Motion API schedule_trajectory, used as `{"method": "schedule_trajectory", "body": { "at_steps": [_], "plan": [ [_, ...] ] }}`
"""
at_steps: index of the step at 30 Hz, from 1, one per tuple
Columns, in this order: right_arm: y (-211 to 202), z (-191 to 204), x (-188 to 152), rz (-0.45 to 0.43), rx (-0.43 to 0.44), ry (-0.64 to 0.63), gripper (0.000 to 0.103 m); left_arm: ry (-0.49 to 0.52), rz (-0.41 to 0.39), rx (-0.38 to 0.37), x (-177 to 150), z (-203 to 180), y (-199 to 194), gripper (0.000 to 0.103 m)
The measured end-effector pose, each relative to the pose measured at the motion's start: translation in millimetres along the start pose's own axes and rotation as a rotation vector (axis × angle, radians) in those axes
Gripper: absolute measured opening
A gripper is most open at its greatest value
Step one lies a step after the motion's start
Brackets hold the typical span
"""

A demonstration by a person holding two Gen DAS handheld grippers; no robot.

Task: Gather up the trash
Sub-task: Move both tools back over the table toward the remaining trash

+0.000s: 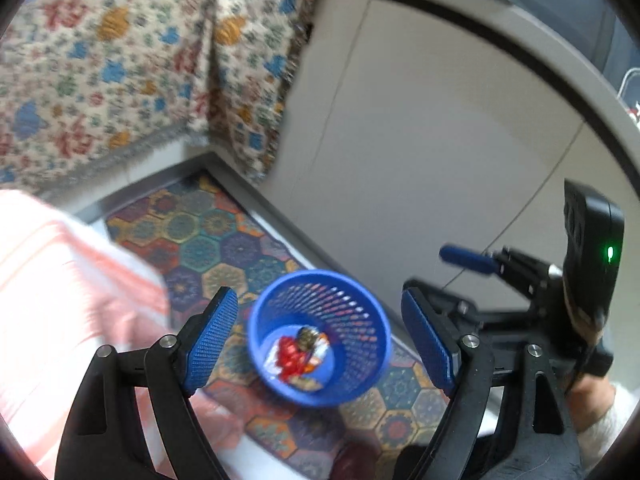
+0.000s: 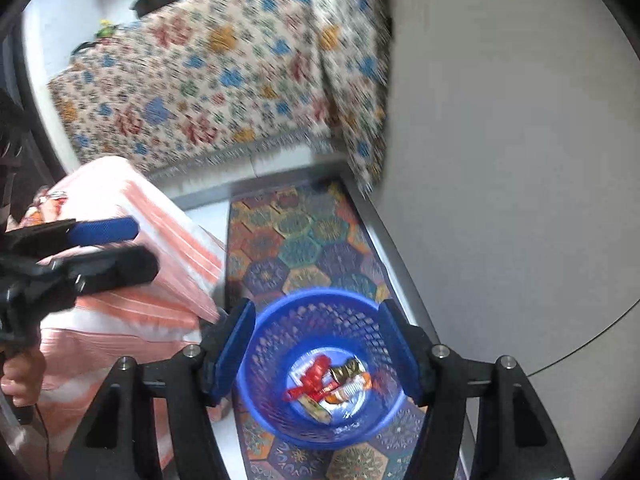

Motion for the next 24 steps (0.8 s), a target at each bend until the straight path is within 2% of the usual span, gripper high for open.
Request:
{"method": "schedule_trajectory", "body": {
  "at_steps": [3, 9, 15, 20, 24],
  "plan": [
    [-22.3, 45.5, 16.1, -0.046, 0.023, -0.043, 0.068, -0.011, -0.027, 0.053, -21.7, 39.9, -52.1, 0.092],
    [-37.6, 155.4, 19.4, -0.071, 0.113, -0.131, 0.069, -0.076, -0.014, 0.2, -79.0, 136.8, -114.4, 0.093],
    [-17.0, 276.7, -9.8, -0.016, 0.213, -0.22, 0.069, -0.154, 0.005, 0.396, -140.8, 252.9, -164.2, 0.093],
    [10.8, 369.8, -35.4, 0.032, 0.307, -0.3, 0.069, -0.246, 0.032, 0.479, -182.4, 328.4, -185.6, 0.093],
    [36.5, 413.5, -48.8, 0.079, 0.323, -0.336, 0.069, -0.307, 0.054, 0.509, -206.3, 373.4, -187.4, 0.093]
  ]
}}
Point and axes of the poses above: each gripper's, at about its wrist camera, not at the fingertips, and y roughly the way its jaws point, z to its left, x to its top, the point moved 10 cm from there along y, roughly the way its jaws point, and after that the axes turned 7 degrees about x, right-handed, at the moved point
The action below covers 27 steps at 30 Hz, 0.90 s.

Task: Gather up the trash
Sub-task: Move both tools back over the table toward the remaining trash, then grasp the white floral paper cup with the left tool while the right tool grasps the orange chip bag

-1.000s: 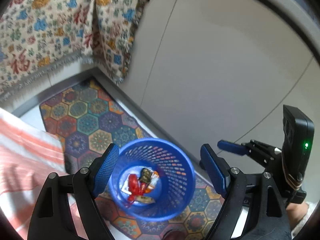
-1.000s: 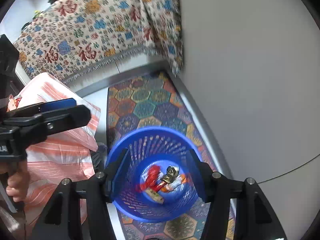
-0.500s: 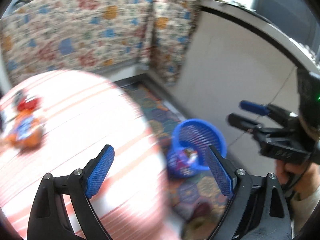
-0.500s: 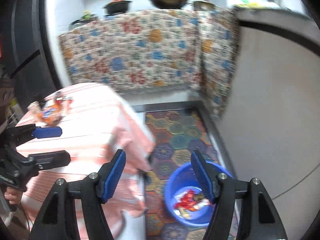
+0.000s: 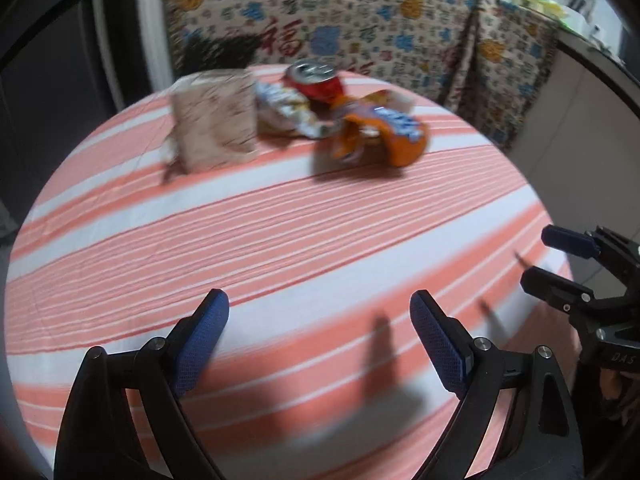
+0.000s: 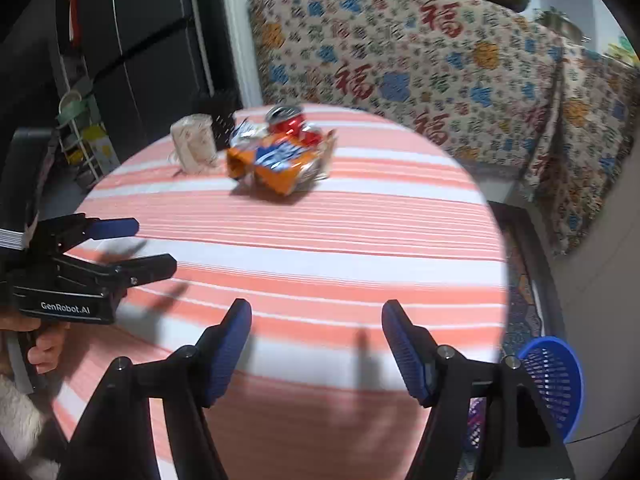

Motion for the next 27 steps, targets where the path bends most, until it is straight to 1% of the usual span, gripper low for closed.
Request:
{"method": "schedule_trajectory", "body": {
  "at_steps": [2, 3, 4, 7, 10, 12, 14, 17, 19, 21, 23, 27],
  "plan": [
    [17.8, 10.0, 0.2, 0.028, 0.003, -0.006, 0.069, -0.036, 0.021, 0.007, -2.6, 17.6, 12.5, 0.093],
    [25.8, 13.3, 0.1, 0.041, 0.002, -0.005, 0.069, -0.045, 0.018, 0.005, -5.2, 26.7, 14.1, 0.093],
    [29.8, 15.4, -1.2, 0.049, 0.003, -0.004, 0.069, -0.044, 0.004, 0.006, -3.6, 28.8, 13.0, 0.093],
    [44.8, 17.5, 0.9, 0.068, -0.004, -0.012, 0.069, -0.034, 0.002, 0.016, -2.6, 31.8, 14.8, 0.093],
    [58.8, 19.3, 2.4, 0.087, -0.008, -0.008, 0.069, -0.004, -0.007, 0.034, 2.3, 34.7, 19.9, 0.093],
    [62.9, 20.6, 4.8, 0.082, -0.016, -0.008, 0.07, 0.017, -0.006, 0.04, 7.0, 36.6, 25.3, 0.094],
    [65.7, 21.5, 6.4, 0.077, -0.026, -0.017, 0.071, 0.024, -0.003, 0.022, 10.8, 39.0, 26.6, 0.098],
    [70.4, 22.0, 9.0, 0.077, -0.035, -0.027, 0.075, 0.042, 0.002, 0.036, 17.7, 45.4, 32.1, 0.098],
    [71.2, 21.0, 10.1, 0.078, -0.035, -0.025, 0.075, 0.022, 0.008, 0.024, 25.4, 52.6, 33.1, 0.098],
    [71.1, 20.6, 10.2, 0.079, -0.036, -0.03, 0.076, -0.019, -0.011, -0.005, 41.0, 59.0, 29.0, 0.098],
    [71.1, 20.5, 10.6, 0.079, -0.036, -0.033, 0.077, -0.067, -0.065, -0.027, 66.1, 66.8, 17.4, 0.098],
    [69.6, 19.5, 9.9, 0.08, -0.035, -0.036, 0.077, -0.132, -0.164, -0.036, 127.6, 80.8, -3.6, 0.098]
  ]
}}
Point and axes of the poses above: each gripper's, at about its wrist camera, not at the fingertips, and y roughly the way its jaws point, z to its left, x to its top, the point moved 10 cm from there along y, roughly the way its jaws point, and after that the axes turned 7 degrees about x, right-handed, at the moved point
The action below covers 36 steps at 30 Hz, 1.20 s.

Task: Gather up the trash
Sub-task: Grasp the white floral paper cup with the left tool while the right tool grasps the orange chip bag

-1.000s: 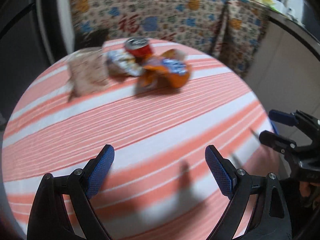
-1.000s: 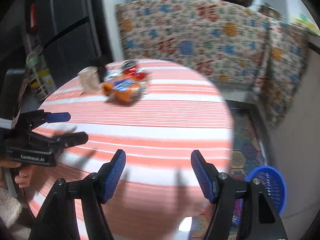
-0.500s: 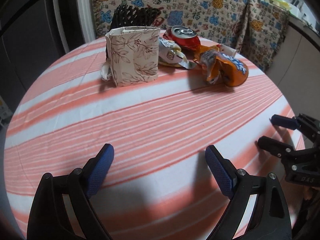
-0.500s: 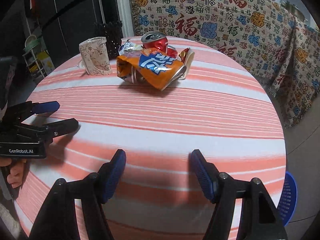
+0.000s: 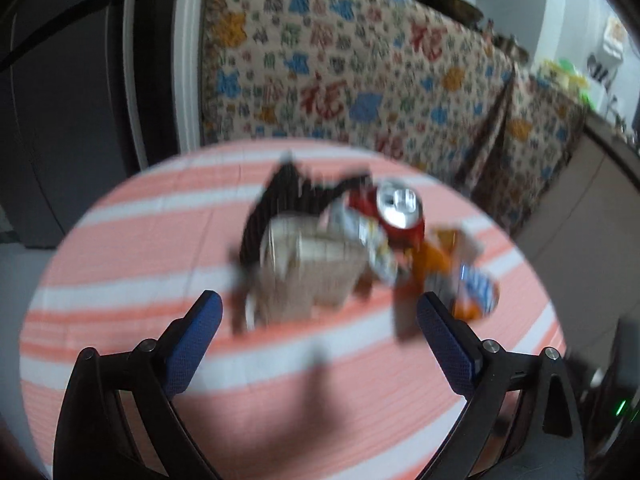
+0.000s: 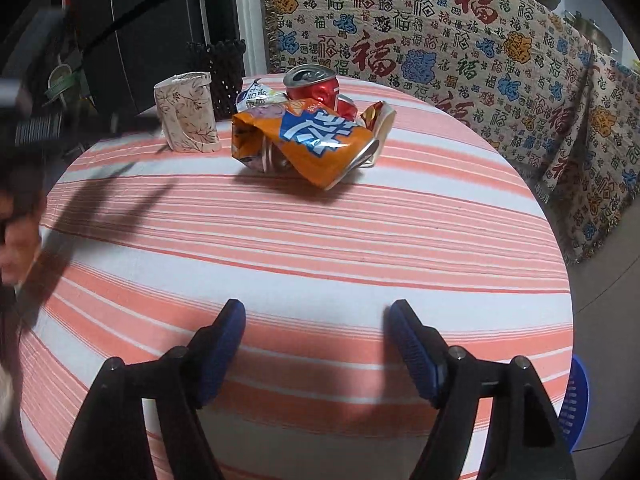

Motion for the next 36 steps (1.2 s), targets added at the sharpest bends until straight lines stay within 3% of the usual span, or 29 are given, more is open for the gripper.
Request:
{"method": "schedule_trajectory", "body": {
  "at_steps": [2, 5, 8, 11, 16, 19, 25, 28, 32, 33, 34, 35, 36],
  "plan": [
    [-0.3, -0.8, -0.1, 0.0, 0.0, -0.001, 0.077, -0.016, -0.039, 0.025, 31.3, 3.2, 4.5, 0.098],
    [-0.4, -0.8, -0.3, -0.001, 0.001, -0.002, 0.077, -0.012, 0.002, 0.075, 45.6, 10.4, 33.3, 0.098],
    [-0.5, -0.9, -0.4, -0.002, 0.002, -0.003, 0.077, -0.02, 0.078, 0.115, 25.6, 20.9, 55.6, 0.098],
    [-0.5, -0.9, -0.3, -0.002, 0.003, -0.002, 0.077, -0.062, 0.08, 0.035, 2.4, 23.1, 37.1, 0.099],
    [-0.7, -1.2, -0.4, -0.003, 0.005, -0.002, 0.078, 0.075, 0.141, 0.06, -48.8, 22.0, 0.8, 0.098],
    [-0.8, -1.2, -0.4, -0.003, 0.005, -0.003, 0.078, 0.091, 0.161, 0.035, -71.9, 19.7, -14.3, 0.098],
    [-1.3, -1.6, -0.5, -0.003, 0.005, -0.005, 0.078, 0.011, 0.162, -0.026, -73.7, 3.3, -7.6, 0.098],
    [-1.4, -1.8, -0.5, -0.003, 0.005, -0.007, 0.077, -0.001, 0.153, 0.008, -64.0, -1.9, 10.0, 0.098],
    [-1.6, -1.7, -0.4, -0.003, 0.004, -0.008, 0.077, -0.019, 0.218, 0.052, -62.5, 0.9, 44.8, 0.098],
    [-1.7, -1.9, -0.5, -0.003, 0.004, -0.008, 0.077, -0.027, 0.225, 0.058, -63.0, 2.3, 50.1, 0.096],
    [-1.8, -1.9, -0.5, -0.003, 0.005, -0.008, 0.077, -0.039, 0.224, 0.052, -62.9, 2.9, 52.6, 0.088],
    [-1.9, -1.8, -0.3, -0.004, 0.007, -0.007, 0.077, -0.048, 0.219, 0.031, -63.5, 1.8, 52.5, 0.069],
    [-2.3, -1.8, -0.4, -0.004, 0.01, -0.005, 0.078, -0.049, 0.219, 0.009, -64.6, 0.3, 51.6, 0.063]
  ]
}}
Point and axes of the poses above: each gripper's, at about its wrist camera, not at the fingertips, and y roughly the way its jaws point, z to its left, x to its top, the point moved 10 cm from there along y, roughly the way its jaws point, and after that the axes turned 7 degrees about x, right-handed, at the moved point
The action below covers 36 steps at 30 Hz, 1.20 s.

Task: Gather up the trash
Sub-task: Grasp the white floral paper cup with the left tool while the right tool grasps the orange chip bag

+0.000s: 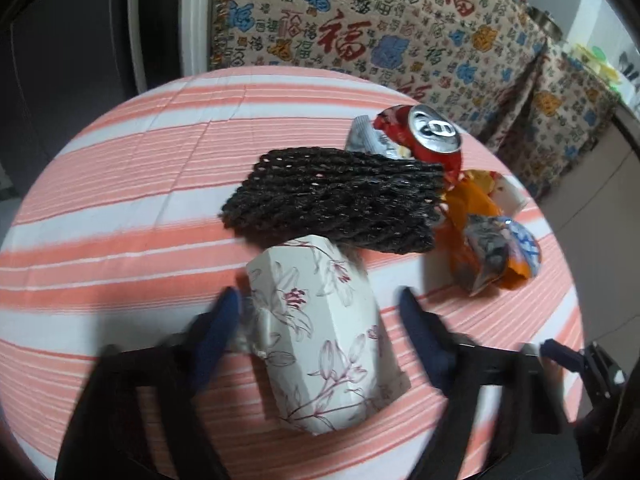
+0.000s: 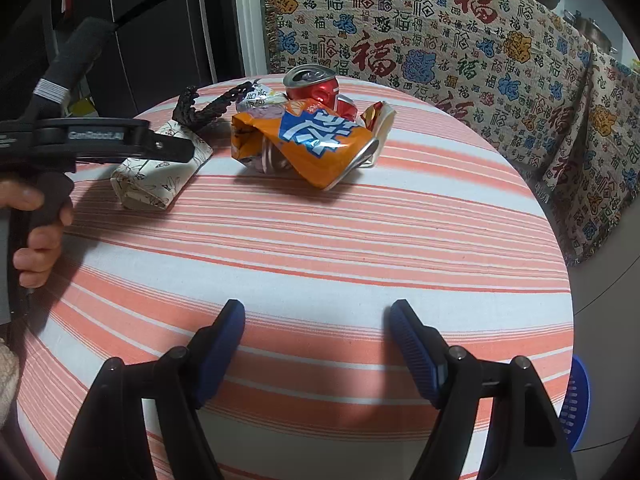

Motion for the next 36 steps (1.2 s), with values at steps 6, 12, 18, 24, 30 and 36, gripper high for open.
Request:
{"method": "schedule_trajectory", "body": {
  "at_steps": [6, 12, 18, 24, 30, 36],
  "plan": [
    [-6.6, -5.1, 0.9, -0.027, 0.044, 0.037, 0.076, 0.085, -0.021, -0.022, -18.4, -4.5, -26.9, 0.054],
    [-13.6, -5.7, 26.5, -0.074, 0.025, -0.044, 0.076, 0.069, -0.01, -0.033, -51.7, -0.4, -50.3, 0.054],
    [-2.9, 19.6, 72.3, -0.098, -0.026, -0.247, 0.076, 0.019, -0.034, -0.047, -58.7, 4.4, -51.4, 0.054],
    [36.9, 20.9, 95.3, -0.033, -0.183, -0.419, 0.058, -0.01, -0.048, -0.081, -57.6, 7.1, -50.3, 0.055],
    [12.2, -11.1, 98.6, -0.011, 0.067, -0.01, 0.019, 0.006, -0.038, -0.114, -61.1, -2.6, -54.2, 0.055],
    [-4.7, -33.2, 68.5, 0.065, 0.235, 0.276, 0.018, 0.047, -0.045, -0.102, -64.7, -15.8, -57.5, 0.055]
  ]
}}
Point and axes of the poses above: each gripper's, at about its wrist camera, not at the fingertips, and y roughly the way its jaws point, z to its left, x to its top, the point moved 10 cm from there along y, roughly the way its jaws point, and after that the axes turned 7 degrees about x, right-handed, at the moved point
